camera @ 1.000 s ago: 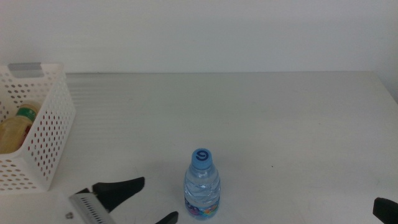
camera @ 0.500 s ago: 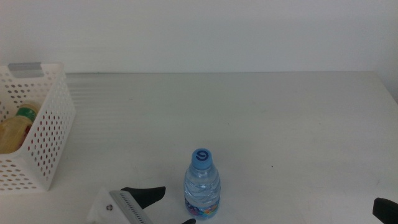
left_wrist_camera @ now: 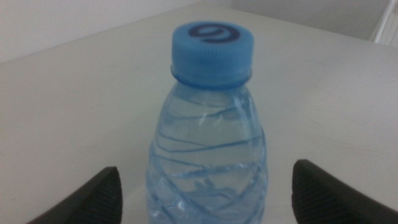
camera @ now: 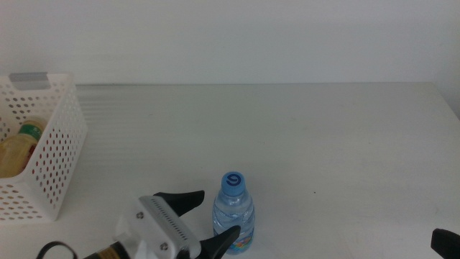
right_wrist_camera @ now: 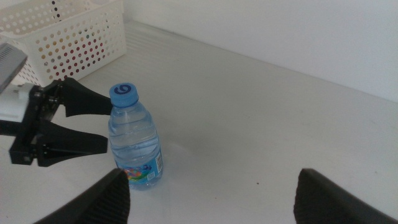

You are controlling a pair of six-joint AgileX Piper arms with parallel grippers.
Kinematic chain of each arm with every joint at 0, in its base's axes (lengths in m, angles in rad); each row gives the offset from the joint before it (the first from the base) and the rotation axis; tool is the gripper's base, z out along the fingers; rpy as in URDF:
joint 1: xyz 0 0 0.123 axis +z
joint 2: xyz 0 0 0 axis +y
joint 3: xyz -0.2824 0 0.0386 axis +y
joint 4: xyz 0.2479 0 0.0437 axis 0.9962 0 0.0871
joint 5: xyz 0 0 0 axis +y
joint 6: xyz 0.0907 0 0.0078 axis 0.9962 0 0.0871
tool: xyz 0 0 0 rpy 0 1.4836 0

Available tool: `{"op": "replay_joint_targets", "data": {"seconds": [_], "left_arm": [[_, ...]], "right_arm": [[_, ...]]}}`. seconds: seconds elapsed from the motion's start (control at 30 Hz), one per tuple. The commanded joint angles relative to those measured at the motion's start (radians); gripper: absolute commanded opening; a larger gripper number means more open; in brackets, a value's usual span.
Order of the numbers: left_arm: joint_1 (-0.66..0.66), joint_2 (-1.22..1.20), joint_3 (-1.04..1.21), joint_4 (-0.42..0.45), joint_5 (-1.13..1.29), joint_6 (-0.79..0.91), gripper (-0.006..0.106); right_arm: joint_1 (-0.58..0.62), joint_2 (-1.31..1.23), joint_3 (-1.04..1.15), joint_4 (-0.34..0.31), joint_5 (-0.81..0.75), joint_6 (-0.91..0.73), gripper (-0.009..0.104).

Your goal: Use arms to grab the bottles and put them into the dustbin to the left of the table.

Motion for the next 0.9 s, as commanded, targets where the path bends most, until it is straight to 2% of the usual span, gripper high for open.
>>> {"op": "replay_joint_targets", "data": {"seconds": [0.0,0.2,0.87], "left_arm": [[-0.001,-0.003,-0.034,-0.011,-0.164,-0.021,0.089],[-0.001,0.064,-0.089,0.024,-0.180,-0.043,0.089],[-0.001,0.195,-0.243,0.031,-0.174,-0.044,0.089]], "right_arm": [[0.002,0.010,-0.023,-0.008,-0.071,-0.010,0.074],[0.002,0.010,-0.023,-0.008,-0.071,-0.010,0.074],[0.002,0.010,-0.023,-0.008,-0.071,-0.010,0.074]]}}
